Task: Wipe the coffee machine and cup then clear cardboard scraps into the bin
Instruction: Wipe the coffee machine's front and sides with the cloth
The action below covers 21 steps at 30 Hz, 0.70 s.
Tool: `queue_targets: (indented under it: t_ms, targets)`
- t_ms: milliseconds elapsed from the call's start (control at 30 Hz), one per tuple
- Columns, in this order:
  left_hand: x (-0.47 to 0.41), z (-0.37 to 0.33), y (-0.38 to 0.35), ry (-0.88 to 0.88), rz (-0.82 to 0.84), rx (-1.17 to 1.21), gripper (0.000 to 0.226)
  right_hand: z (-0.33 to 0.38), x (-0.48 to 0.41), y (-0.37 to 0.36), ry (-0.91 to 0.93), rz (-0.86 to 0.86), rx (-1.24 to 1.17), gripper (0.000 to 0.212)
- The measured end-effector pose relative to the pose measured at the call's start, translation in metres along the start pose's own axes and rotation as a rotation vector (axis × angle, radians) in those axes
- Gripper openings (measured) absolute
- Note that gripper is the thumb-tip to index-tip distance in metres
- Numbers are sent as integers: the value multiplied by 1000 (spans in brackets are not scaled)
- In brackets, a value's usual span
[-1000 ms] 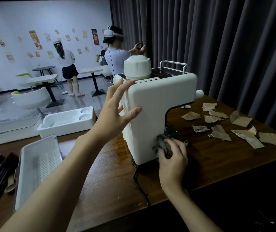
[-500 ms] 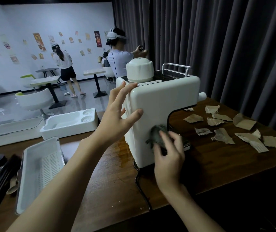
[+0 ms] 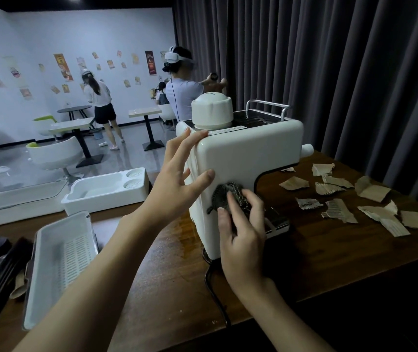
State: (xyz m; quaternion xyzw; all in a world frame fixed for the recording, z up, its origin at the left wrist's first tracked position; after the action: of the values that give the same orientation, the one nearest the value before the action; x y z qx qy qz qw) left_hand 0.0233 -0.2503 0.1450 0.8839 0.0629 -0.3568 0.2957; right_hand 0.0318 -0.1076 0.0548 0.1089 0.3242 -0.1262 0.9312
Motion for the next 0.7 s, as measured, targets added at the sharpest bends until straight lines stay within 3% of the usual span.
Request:
queue_targets:
  t_ms: [133, 267, 467, 533, 633, 700]
  targets:
    - [0, -3, 1, -3, 19, -6, 57, -2, -18, 11, 79, -72, 20, 29]
    - [-1, -9, 0, -11, 16, -30, 46, -6, -37, 25, -13, -232, 6, 28]
    - [-1, -7, 1, 12, -36, -13, 36, 25, -28, -1, 331, -45, 108, 24]
    - [-1, -5, 2, 28, -42, 16, 35, 21, -42, 9, 296, -84, 102, 25]
    - [-2, -3, 2, 39, -41, 24, 34, 12, -67, 34, 66, -256, 5, 24]
    - [-2, -1, 2, 42, -49, 37, 35, 18, -72, 33, 43, -290, 3, 24]
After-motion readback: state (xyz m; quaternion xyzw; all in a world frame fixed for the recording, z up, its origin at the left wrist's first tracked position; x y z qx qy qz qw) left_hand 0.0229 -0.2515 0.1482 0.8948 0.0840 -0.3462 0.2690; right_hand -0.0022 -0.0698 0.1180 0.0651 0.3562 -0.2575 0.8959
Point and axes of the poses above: each hand's wrist, its own x-axis away from the middle knuckle, its own y-axis out of the back of the hand, z = x × y, the point moved 6 cm from there along -x, towards the middle knuckle, and after that the axes turned 12 degrees about -y, right-handed, at the moved point
